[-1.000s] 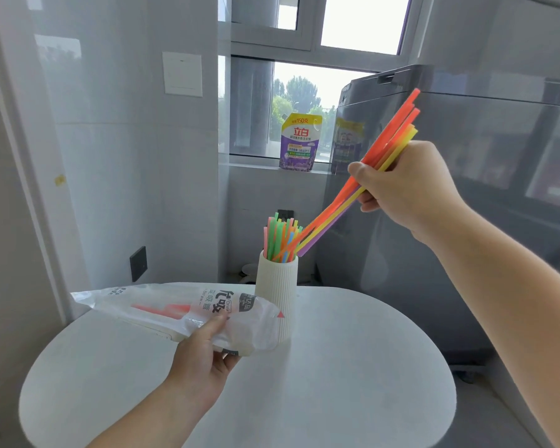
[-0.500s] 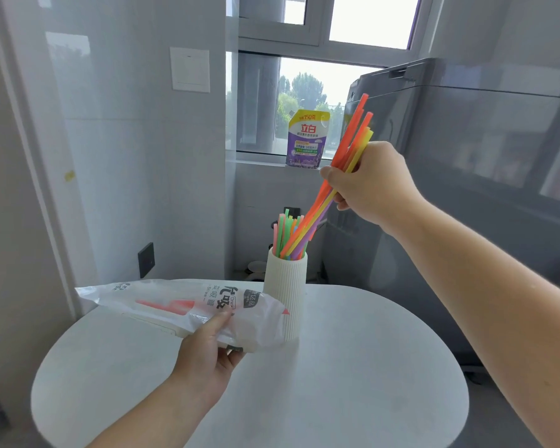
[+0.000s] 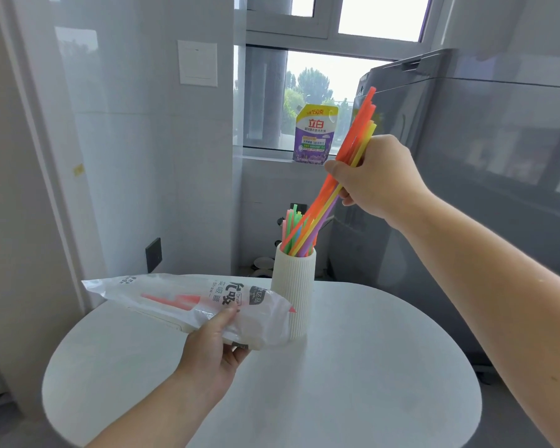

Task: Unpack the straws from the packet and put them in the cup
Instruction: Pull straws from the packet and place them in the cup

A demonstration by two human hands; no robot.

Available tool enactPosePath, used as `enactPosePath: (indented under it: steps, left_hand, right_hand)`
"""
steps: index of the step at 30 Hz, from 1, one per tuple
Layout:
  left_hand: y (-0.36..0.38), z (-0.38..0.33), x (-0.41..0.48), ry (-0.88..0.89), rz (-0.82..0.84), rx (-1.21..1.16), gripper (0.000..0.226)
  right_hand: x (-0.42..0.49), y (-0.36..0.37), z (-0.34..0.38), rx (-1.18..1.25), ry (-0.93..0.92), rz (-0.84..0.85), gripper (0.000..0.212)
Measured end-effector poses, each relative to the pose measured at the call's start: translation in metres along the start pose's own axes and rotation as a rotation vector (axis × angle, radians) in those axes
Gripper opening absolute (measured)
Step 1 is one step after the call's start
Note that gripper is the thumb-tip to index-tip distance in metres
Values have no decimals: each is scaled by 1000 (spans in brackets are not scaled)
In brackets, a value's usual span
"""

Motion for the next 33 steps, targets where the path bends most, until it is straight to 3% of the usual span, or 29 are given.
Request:
enactPosePath:
  steps: [4, 16, 27, 33]
  left_hand:
    - [-1, -1, 0, 0, 2, -6, 36]
    - [-4, -2, -1, -15, 0, 4, 27]
    - [-5, -1, 0, -20, 7, 15, 29]
    - [-5, 0, -1, -21, 9, 18, 30]
  right_hand:
    - [4, 3, -1, -19, 22, 8, 33]
    - [13, 16, -23, 79, 142, 26, 20]
    - [11, 17, -26, 66, 101, -40, 19]
    - [17, 23, -19, 25, 63, 19, 24]
Point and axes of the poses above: each hand's wrist, its own x-axis towards the middle knuckle, its own y-axis out of the palm, z = x × y, the point moved 8 cm from there along x, towards the middle knuckle, and after that the axes turned 5 degrees about z, right-handed, at the moved point
